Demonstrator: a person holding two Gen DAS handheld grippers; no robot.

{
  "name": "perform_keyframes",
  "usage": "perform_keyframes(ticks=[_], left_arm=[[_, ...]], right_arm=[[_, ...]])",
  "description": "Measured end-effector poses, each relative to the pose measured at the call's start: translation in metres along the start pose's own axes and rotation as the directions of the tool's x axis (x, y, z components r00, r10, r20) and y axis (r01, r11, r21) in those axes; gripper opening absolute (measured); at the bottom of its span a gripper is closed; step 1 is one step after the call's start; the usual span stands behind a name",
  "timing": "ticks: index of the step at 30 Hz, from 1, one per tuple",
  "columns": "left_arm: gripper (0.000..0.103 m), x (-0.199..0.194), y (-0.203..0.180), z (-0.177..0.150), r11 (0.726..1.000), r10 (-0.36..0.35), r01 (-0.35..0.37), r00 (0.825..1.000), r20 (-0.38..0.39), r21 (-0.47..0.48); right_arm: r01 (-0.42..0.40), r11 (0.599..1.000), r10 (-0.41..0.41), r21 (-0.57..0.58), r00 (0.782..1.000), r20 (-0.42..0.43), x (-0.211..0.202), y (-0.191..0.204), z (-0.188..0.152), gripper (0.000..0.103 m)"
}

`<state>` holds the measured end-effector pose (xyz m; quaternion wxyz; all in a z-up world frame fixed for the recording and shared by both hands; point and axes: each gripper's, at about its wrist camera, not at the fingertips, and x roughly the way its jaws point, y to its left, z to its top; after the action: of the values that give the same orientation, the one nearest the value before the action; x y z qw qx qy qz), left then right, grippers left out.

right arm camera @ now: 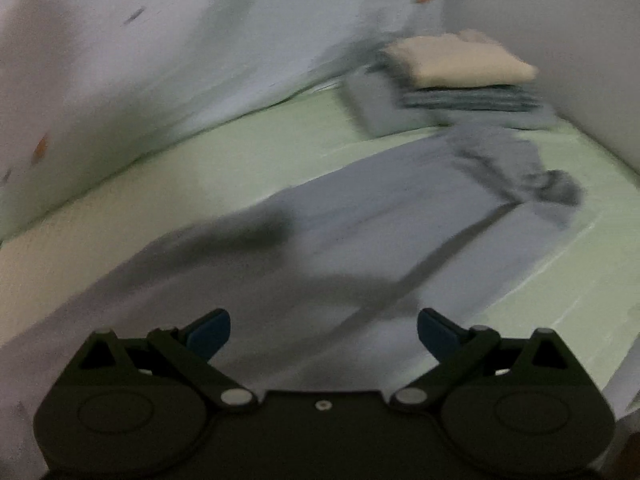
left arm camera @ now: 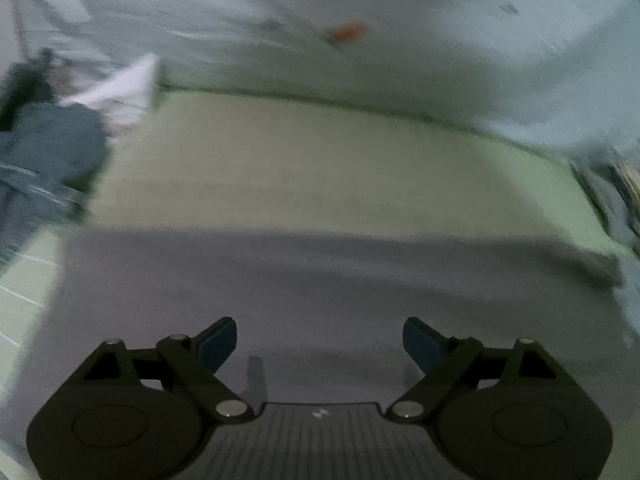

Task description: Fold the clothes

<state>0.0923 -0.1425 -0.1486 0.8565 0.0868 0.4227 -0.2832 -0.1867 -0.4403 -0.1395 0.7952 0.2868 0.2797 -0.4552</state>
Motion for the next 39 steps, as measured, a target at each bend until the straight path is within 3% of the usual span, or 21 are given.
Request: perform_keyframes(ticks=[5, 8, 11, 16, 19, 20, 21, 22, 26, 29, 31, 34, 37, 39], left_arm=[[0.091, 0.021, -0.065, -0.019, 0.997, -0.008, 0.014, 0.997, -0.079, 0.073], [0.094, 0.034, -0.080, -0.026, 1.000, -0.005, 0.004, 0.993, -0.120, -0.007], [0.101, 0.039, -0.090, -0.027, 0.998, 0.042, -0.047, 0.992, -0.122, -0.036], [0.103, 0.049, -0.100, -0.020, 0.994, 0.105, -0.110, 0.981, -0.161, -0.023], [0.103, 0.051, -0.104, -0.017, 0.991, 0.131, -0.136, 0.975, -0.181, -0.018], [0.103, 0.051, -0.106, -0.016, 0.990, 0.136, -0.143, 0.973, -0.186, -0.023], [0.103, 0.052, -0.107, -0.015, 0.989, 0.141, -0.149, 0.972, -0.191, -0.028], [0.103, 0.052, -0.107, -0.014, 0.988, 0.145, -0.154, 0.970, -0.195, -0.033], [0.103, 0.055, -0.108, -0.011, 0.983, 0.160, -0.175, 0.965, -0.207, -0.055], [0.103, 0.056, -0.107, -0.009, 0.981, 0.164, -0.182, 0.963, -0.213, -0.063], [0.103, 0.056, -0.107, -0.009, 0.982, 0.163, -0.180, 0.963, -0.215, -0.063], [0.103, 0.056, -0.107, -0.011, 0.981, 0.166, -0.184, 0.964, -0.208, -0.069], [0.103, 0.055, -0.108, -0.012, 0.978, 0.174, -0.193, 0.965, -0.196, -0.080], [0.103, 0.055, -0.107, -0.012, 0.977, 0.176, -0.195, 0.965, -0.193, -0.082]], right_arm=[[0.018, 0.961, -0.031, 0.277, 0.999, 0.041, 0.010, -0.103, 0.046, 0.096], [0.023, 0.899, -0.042, 0.437, 0.999, 0.035, 0.025, -0.165, 0.065, 0.089], [-0.011, 0.823, -0.003, 0.567, 1.000, 0.023, 0.045, -0.217, 0.079, 0.080], [-0.077, 0.704, 0.115, 0.706, 0.993, -0.006, 0.086, -0.258, 0.089, 0.077], [-0.094, 0.670, 0.156, 0.736, 0.988, -0.016, 0.106, -0.260, 0.093, 0.068], [-0.096, 0.675, 0.162, 0.731, 0.987, -0.020, 0.110, -0.259, 0.096, 0.048], [-0.079, 0.690, 0.159, 0.720, 0.986, -0.044, 0.113, -0.256, 0.101, 0.021], [-0.050, 0.708, 0.141, 0.705, 0.988, -0.071, 0.115, -0.252, 0.107, 0.015], [-0.079, 0.819, 0.115, 0.569, 0.993, -0.027, 0.104, -0.232, 0.139, 0.010], [-0.192, 0.855, 0.186, 0.483, 0.981, 0.060, 0.098, -0.212, 0.177, 0.009], [-0.308, 0.837, 0.263, 0.453, 0.951, 0.160, 0.088, -0.204, 0.202, 0.008], [-0.431, 0.778, 0.324, 0.458, 0.899, 0.296, 0.070, -0.210, 0.219, 0.008], [-0.324, 0.844, 0.230, 0.427, 0.938, 0.259, 0.082, -0.222, 0.207, 0.008], [-0.205, 0.889, 0.158, 0.409, 0.976, 0.147, 0.110, -0.231, 0.189, 0.009]])
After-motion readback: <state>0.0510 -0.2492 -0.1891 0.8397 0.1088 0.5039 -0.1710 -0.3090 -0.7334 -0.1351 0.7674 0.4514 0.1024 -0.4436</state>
